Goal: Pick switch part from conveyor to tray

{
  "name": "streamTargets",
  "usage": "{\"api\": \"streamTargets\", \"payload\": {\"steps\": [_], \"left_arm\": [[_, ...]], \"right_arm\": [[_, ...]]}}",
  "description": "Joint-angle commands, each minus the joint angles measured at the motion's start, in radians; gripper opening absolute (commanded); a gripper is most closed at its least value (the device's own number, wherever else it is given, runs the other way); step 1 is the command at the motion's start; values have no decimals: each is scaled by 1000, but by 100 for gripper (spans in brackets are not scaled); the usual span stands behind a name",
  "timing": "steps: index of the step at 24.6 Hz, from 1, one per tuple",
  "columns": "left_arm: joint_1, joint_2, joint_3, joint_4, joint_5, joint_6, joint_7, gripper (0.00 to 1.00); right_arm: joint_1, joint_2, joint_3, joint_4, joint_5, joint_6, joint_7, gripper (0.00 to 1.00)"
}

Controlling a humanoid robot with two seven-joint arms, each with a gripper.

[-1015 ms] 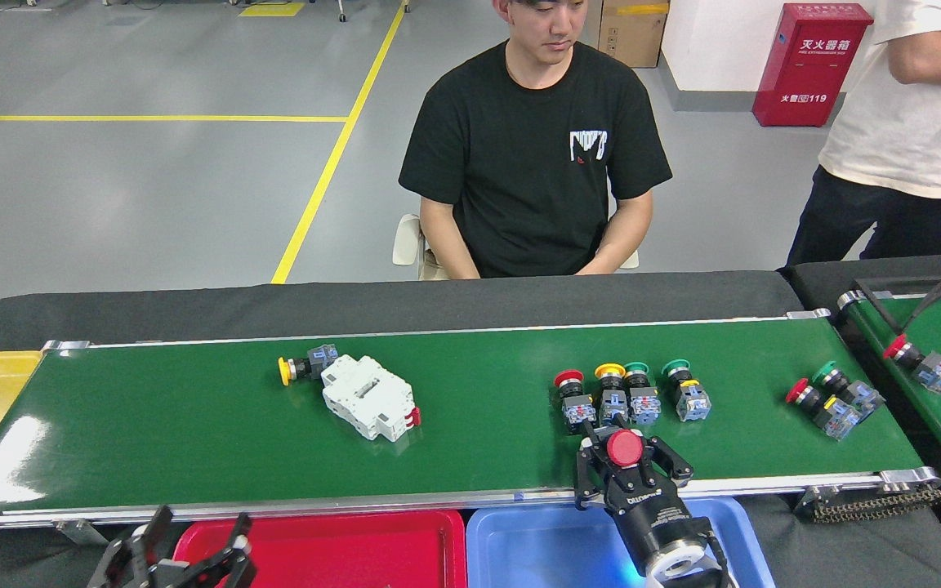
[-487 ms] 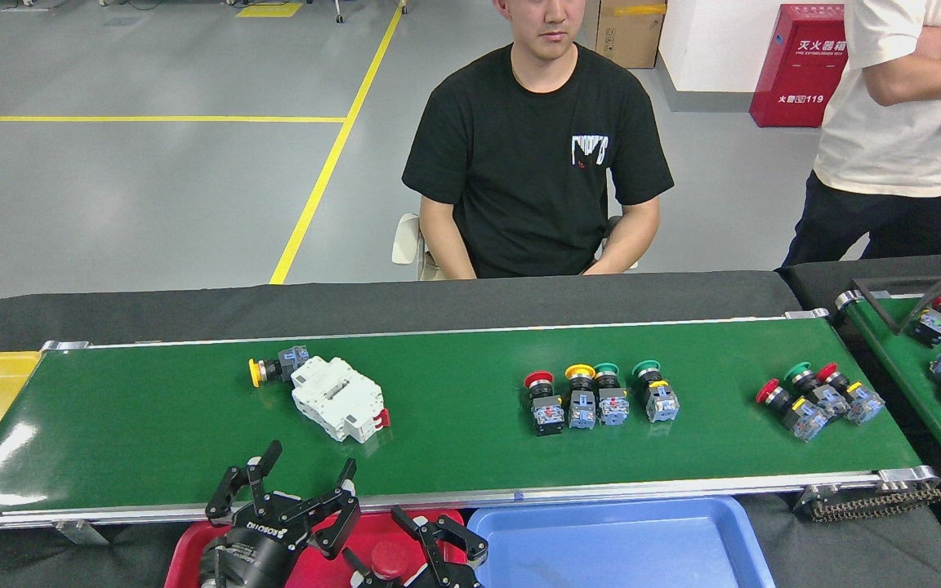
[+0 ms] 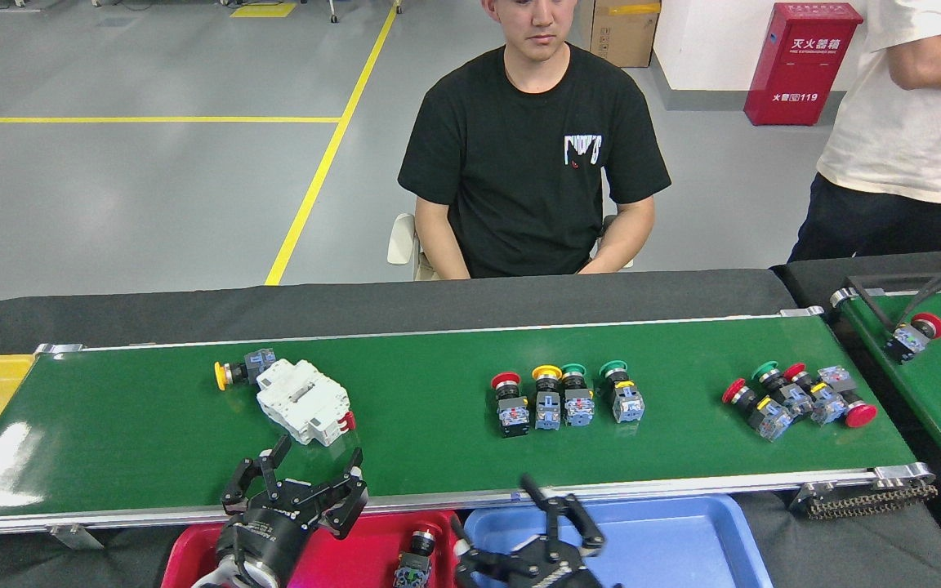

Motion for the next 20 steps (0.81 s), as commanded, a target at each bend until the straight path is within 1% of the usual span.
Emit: {"api": "streamTargets", "payload": {"steps": [1, 4, 8, 10, 13, 15, 20], "left_arm": [[-32, 8, 13, 18, -1, 16, 3, 100], [-70, 10, 42, 50, -1, 14, 3, 100], [-133, 10, 45, 118, -1, 37, 3, 100], [-167, 16, 45, 156, -1, 59, 3, 100], [-189, 27, 45, 196, -1, 66, 5, 100], [-202, 25, 45, 217, -1, 79, 5, 100], [-258, 24, 38, 299, -1, 125, 6, 100]], "right_arm": [[5, -2, -42, 13, -11, 23, -30, 100], [-34, -7, -41, 52, -2, 78, -11, 99], [-177, -7, -6, 144, 11, 96, 93, 99], [-253, -5, 17, 204, 23, 90, 117, 99], [-325, -4, 74, 269, 23, 84, 140, 99], [-356, 4, 105, 298, 23, 84, 156, 99], [-420, 36, 128, 359, 23, 76, 179, 99]]}}
